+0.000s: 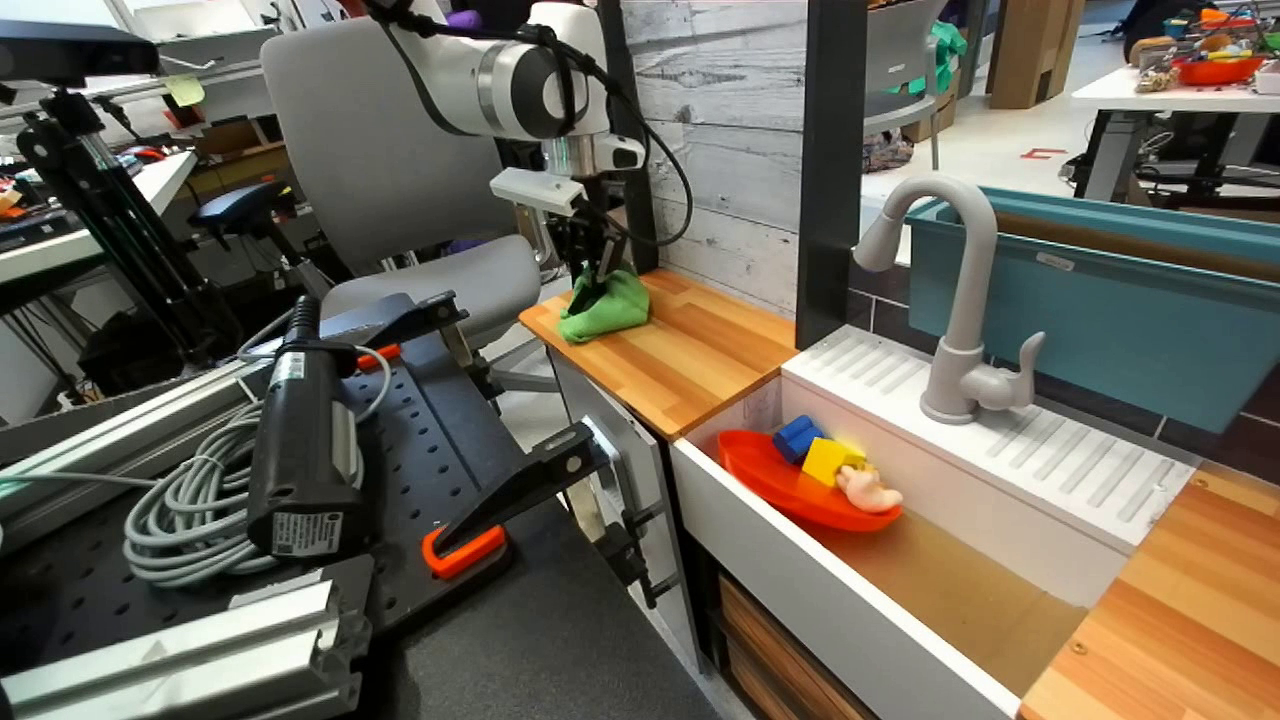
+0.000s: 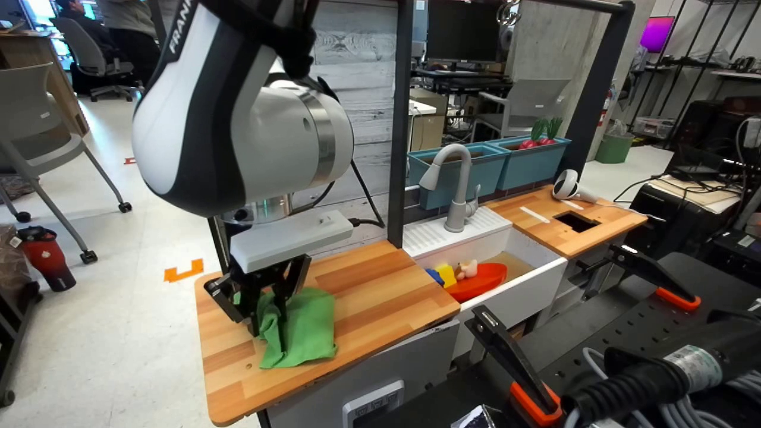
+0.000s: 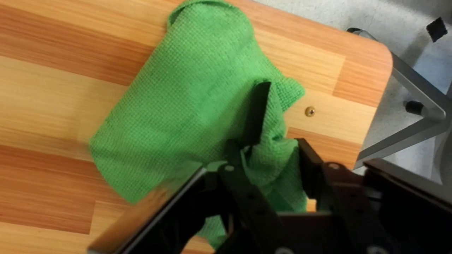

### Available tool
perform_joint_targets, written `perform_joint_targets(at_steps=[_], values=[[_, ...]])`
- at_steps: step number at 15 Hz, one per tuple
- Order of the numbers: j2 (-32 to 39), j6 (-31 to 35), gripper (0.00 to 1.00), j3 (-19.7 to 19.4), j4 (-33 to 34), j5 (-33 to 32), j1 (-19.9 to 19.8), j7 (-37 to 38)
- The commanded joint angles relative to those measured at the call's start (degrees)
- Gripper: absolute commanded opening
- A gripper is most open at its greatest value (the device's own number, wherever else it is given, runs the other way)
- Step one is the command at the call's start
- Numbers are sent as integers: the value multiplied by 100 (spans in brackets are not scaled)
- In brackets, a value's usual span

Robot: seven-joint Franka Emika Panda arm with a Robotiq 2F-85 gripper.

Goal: Unfold the cloth

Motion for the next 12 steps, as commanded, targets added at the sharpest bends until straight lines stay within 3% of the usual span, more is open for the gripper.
perform_joint_targets(at_steps=[1,2,3,8,12], values=[[67,-63,12,-33,127,-90,89,-60],[57,-53,3,-40,109,-95,107,-49],[41,-39,0,-50,87,-100,128,-28],[-278,69,1,-79,-234,-71,223,166],[-1036,246,1,-77,-924,-24,286,450]])
